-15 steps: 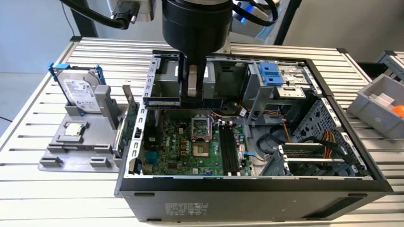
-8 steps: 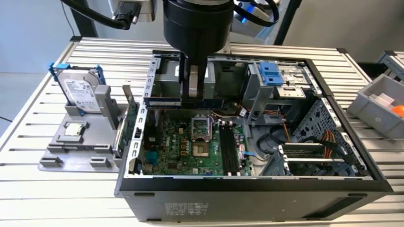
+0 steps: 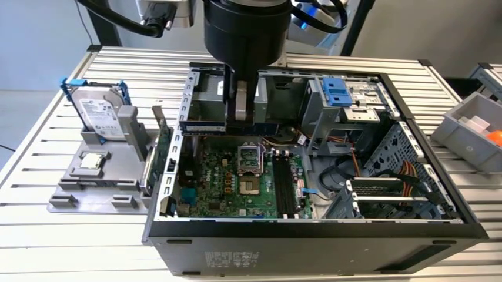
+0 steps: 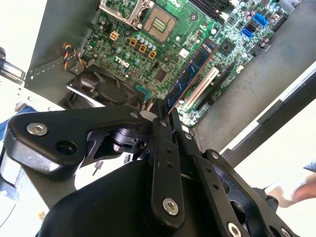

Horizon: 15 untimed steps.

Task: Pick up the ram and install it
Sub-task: 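Pick up the ram and move it above insertion slot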

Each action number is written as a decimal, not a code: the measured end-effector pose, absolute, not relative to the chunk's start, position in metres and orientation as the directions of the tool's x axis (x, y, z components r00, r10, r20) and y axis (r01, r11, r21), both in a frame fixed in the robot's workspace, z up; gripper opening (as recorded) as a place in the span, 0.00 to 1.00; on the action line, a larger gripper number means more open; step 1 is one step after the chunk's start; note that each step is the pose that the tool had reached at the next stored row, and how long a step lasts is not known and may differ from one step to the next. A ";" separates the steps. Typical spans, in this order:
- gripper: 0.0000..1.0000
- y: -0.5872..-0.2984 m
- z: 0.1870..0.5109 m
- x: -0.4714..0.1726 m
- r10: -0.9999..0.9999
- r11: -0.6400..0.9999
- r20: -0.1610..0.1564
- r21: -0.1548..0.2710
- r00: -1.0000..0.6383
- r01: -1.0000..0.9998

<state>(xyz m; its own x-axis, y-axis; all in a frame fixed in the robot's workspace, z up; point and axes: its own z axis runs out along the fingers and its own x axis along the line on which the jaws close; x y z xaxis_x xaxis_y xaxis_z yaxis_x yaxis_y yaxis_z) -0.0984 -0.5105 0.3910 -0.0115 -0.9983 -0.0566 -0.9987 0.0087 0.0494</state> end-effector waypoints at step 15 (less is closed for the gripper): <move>0.00 -0.510 0.391 -0.098 -0.998 0.009 -0.057 0.049 -0.011 -0.999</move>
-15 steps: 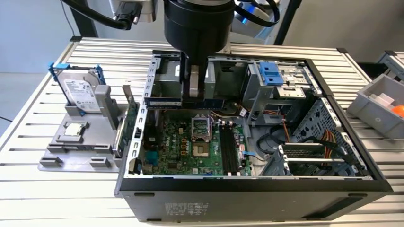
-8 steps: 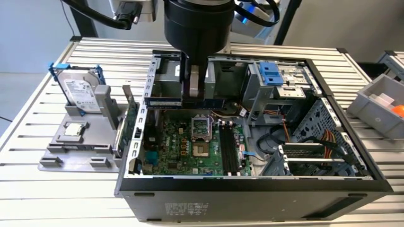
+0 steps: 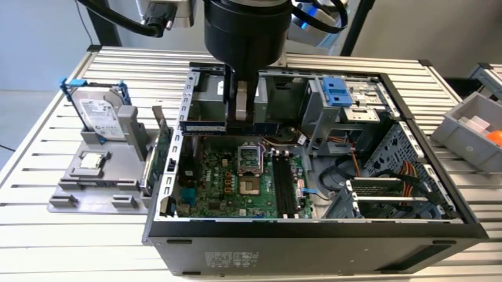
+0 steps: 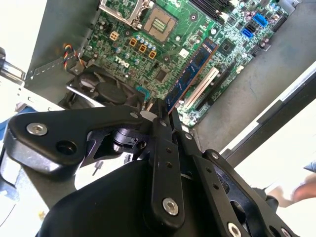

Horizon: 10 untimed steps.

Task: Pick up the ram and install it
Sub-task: 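Pick up the ram and move it above insertion slot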

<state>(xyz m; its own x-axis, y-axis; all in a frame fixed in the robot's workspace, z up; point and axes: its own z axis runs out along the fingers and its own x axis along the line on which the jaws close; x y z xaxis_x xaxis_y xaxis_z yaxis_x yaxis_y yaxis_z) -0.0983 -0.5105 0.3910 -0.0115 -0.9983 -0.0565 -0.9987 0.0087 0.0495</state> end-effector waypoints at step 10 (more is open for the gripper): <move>0.00 -0.510 0.391 -0.098 -0.998 0.009 -0.056 0.049 -0.011 -0.999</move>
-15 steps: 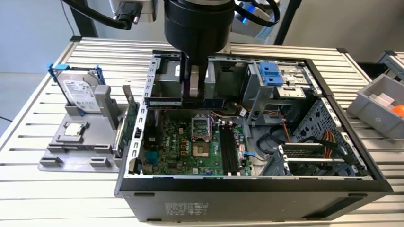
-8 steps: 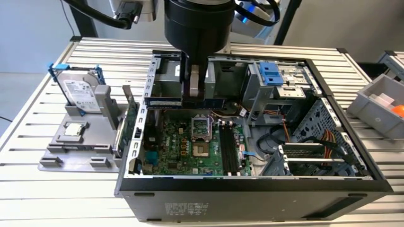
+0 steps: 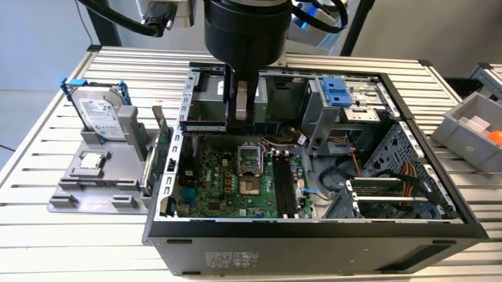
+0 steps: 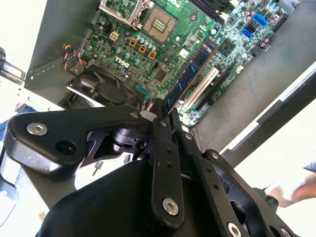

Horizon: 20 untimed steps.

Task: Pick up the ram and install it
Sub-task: 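Pick up the ram and move it above insertion slot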

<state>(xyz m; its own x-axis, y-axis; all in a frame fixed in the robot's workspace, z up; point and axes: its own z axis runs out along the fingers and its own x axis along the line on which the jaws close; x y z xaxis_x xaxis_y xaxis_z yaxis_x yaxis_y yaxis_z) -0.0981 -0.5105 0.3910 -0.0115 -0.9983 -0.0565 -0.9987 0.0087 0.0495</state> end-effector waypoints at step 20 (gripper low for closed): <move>0.00 -0.510 0.391 -0.090 -0.998 0.009 -0.056 0.050 -0.011 -0.999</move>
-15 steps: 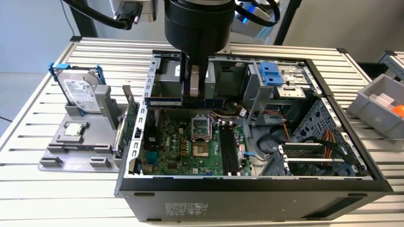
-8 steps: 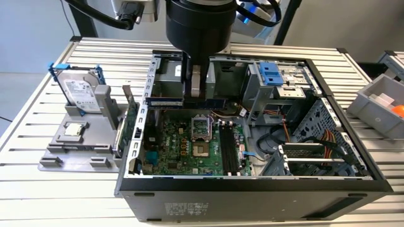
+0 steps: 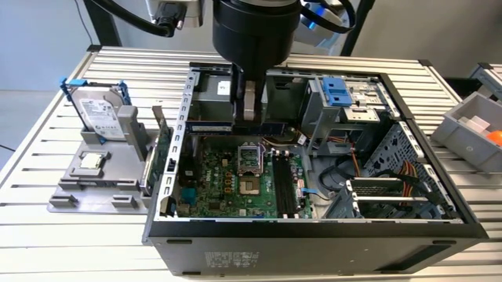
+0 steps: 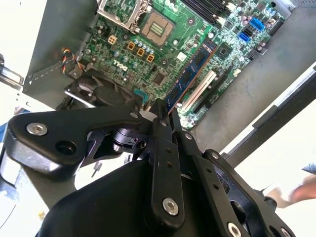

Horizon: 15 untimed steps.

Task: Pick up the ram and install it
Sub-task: 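Pick up the ram and move it above insertion slot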

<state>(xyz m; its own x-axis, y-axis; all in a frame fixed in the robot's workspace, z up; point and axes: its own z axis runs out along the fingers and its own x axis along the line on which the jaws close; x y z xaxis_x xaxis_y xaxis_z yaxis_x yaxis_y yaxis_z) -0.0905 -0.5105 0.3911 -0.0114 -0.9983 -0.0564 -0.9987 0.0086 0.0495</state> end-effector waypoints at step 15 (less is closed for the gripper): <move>0.00 -0.510 0.391 -0.086 -0.998 0.009 -0.056 0.050 -0.011 -0.999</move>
